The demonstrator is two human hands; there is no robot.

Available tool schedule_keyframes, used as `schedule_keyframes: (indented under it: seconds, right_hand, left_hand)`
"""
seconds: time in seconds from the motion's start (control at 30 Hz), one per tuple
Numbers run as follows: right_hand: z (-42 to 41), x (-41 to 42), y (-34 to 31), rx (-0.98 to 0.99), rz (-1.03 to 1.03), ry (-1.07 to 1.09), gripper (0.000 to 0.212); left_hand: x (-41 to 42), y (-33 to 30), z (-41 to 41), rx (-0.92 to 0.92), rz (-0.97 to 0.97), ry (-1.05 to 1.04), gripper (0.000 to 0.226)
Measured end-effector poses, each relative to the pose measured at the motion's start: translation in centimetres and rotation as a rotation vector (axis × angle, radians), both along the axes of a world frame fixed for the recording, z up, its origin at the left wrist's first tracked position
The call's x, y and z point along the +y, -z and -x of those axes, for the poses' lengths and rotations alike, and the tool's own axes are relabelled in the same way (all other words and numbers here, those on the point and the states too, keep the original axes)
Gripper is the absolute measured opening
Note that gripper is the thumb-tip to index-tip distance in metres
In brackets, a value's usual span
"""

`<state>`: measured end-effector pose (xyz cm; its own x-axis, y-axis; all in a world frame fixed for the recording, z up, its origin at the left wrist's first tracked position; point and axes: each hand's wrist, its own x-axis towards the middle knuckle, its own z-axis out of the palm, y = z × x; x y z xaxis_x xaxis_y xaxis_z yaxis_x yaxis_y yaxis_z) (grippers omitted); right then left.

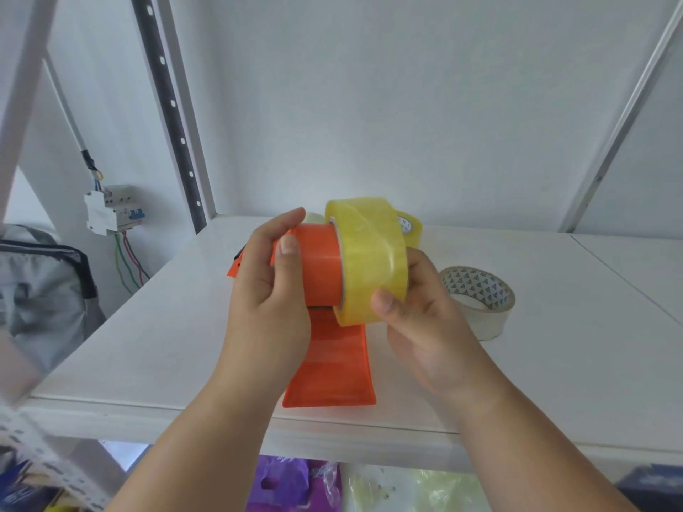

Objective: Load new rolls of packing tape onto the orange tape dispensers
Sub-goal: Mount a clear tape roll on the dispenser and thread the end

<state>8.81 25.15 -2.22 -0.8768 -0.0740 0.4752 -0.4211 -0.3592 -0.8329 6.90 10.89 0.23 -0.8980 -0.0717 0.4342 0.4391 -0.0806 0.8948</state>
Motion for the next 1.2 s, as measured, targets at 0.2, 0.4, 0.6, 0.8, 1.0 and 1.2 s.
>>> schedule_keyframes:
  seconds: [0.2, 0.4, 0.6, 0.8, 1.0, 1.2]
  right_hand:
    - [0.1, -0.2, -0.8, -0.024, -0.177, -0.015, 0.043]
    - [-0.3, 0.9, -1.6, 0.029, -0.695, 0.168, 0.039]
    - [0.2, 0.9, -1.5, 0.292, -1.212, 0.487, 0.029]
    - [0.5, 0.4, -1.3, 0.358, -1.295, 0.543, 0.055]
    - [-0.2, 0.8, -2.2, 0.081, -0.647, 0.154, 0.042]
    - [0.9, 0.7, -3.0, -0.039, -0.437, 0.157, 0.082]
  left_hand:
    - [-0.4, -0.2, 0.3, -0.022, -0.047, 0.029, 0.026]
    - [-0.4, -0.3, 0.1, -0.026, -0.003, 0.086, 0.030]
    - [-0.7, -1.0, 0.0, -0.107, -0.064, 0.176, 0.036]
    - [-0.4, -1.3, -0.2, -0.095, -0.037, 0.210, 0.027]
    - [-0.1, -0.9, -0.6, -0.084, 0.000, 0.245, 0.044]
    - [-0.4, -0.8, -1.1, -0.070, 0.047, 0.342, 0.053]
